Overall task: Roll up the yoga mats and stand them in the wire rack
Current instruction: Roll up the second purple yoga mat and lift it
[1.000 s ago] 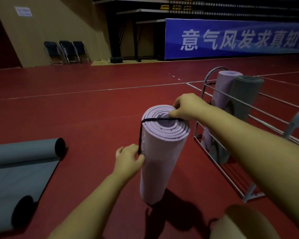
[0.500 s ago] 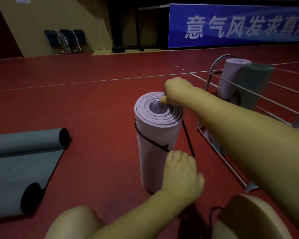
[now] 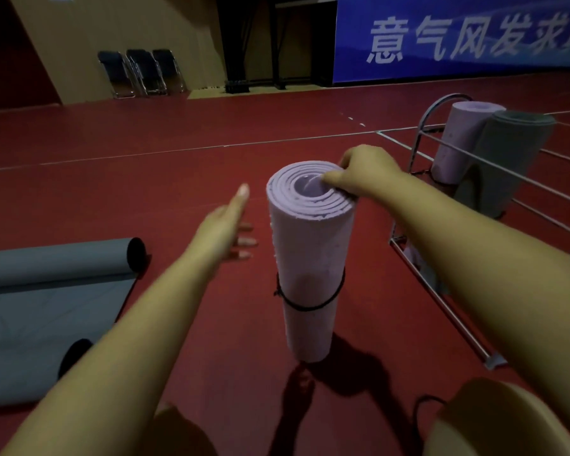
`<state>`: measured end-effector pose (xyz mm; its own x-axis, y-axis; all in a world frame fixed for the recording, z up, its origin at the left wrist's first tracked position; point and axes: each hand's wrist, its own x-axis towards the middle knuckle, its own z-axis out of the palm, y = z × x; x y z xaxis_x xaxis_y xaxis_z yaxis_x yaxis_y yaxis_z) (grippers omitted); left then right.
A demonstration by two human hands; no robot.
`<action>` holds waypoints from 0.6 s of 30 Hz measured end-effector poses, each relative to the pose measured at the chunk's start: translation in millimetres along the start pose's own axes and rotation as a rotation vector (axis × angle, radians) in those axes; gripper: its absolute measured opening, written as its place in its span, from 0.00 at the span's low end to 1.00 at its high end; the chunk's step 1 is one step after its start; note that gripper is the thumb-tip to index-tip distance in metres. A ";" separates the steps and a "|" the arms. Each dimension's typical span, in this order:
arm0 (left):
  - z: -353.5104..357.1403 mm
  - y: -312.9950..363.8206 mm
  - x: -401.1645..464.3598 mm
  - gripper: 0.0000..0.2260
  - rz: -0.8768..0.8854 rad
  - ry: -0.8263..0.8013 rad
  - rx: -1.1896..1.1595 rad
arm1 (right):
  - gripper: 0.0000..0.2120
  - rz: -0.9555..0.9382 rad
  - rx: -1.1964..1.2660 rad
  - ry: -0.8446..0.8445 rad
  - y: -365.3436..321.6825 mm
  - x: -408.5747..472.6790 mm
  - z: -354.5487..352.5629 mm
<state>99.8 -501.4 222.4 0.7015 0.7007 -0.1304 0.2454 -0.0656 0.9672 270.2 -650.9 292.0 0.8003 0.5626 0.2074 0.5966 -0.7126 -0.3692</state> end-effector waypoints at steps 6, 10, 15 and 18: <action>-16.6 51.0 -31.8 0.14 0.096 0.008 0.732 | 0.17 0.186 0.755 -0.275 21.0 -33.2 84.6; -30.4 52.3 -37.0 0.14 0.151 -0.009 0.873 | 0.17 0.277 0.452 -0.333 53.2 -52.8 162.7; -48.0 42.8 -25.3 0.26 0.140 -0.008 0.873 | 0.19 0.217 0.479 -0.366 51.0 -47.8 174.8; -54.3 33.7 -17.8 0.28 0.157 -0.015 0.811 | 0.14 0.238 0.318 -0.421 53.0 -39.0 178.5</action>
<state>59.3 -477.5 269.2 0.7754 0.6313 -0.0153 0.5465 -0.6587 0.5172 259.9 -635.7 102.7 0.7786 0.5668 -0.2692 0.3031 -0.7154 -0.6295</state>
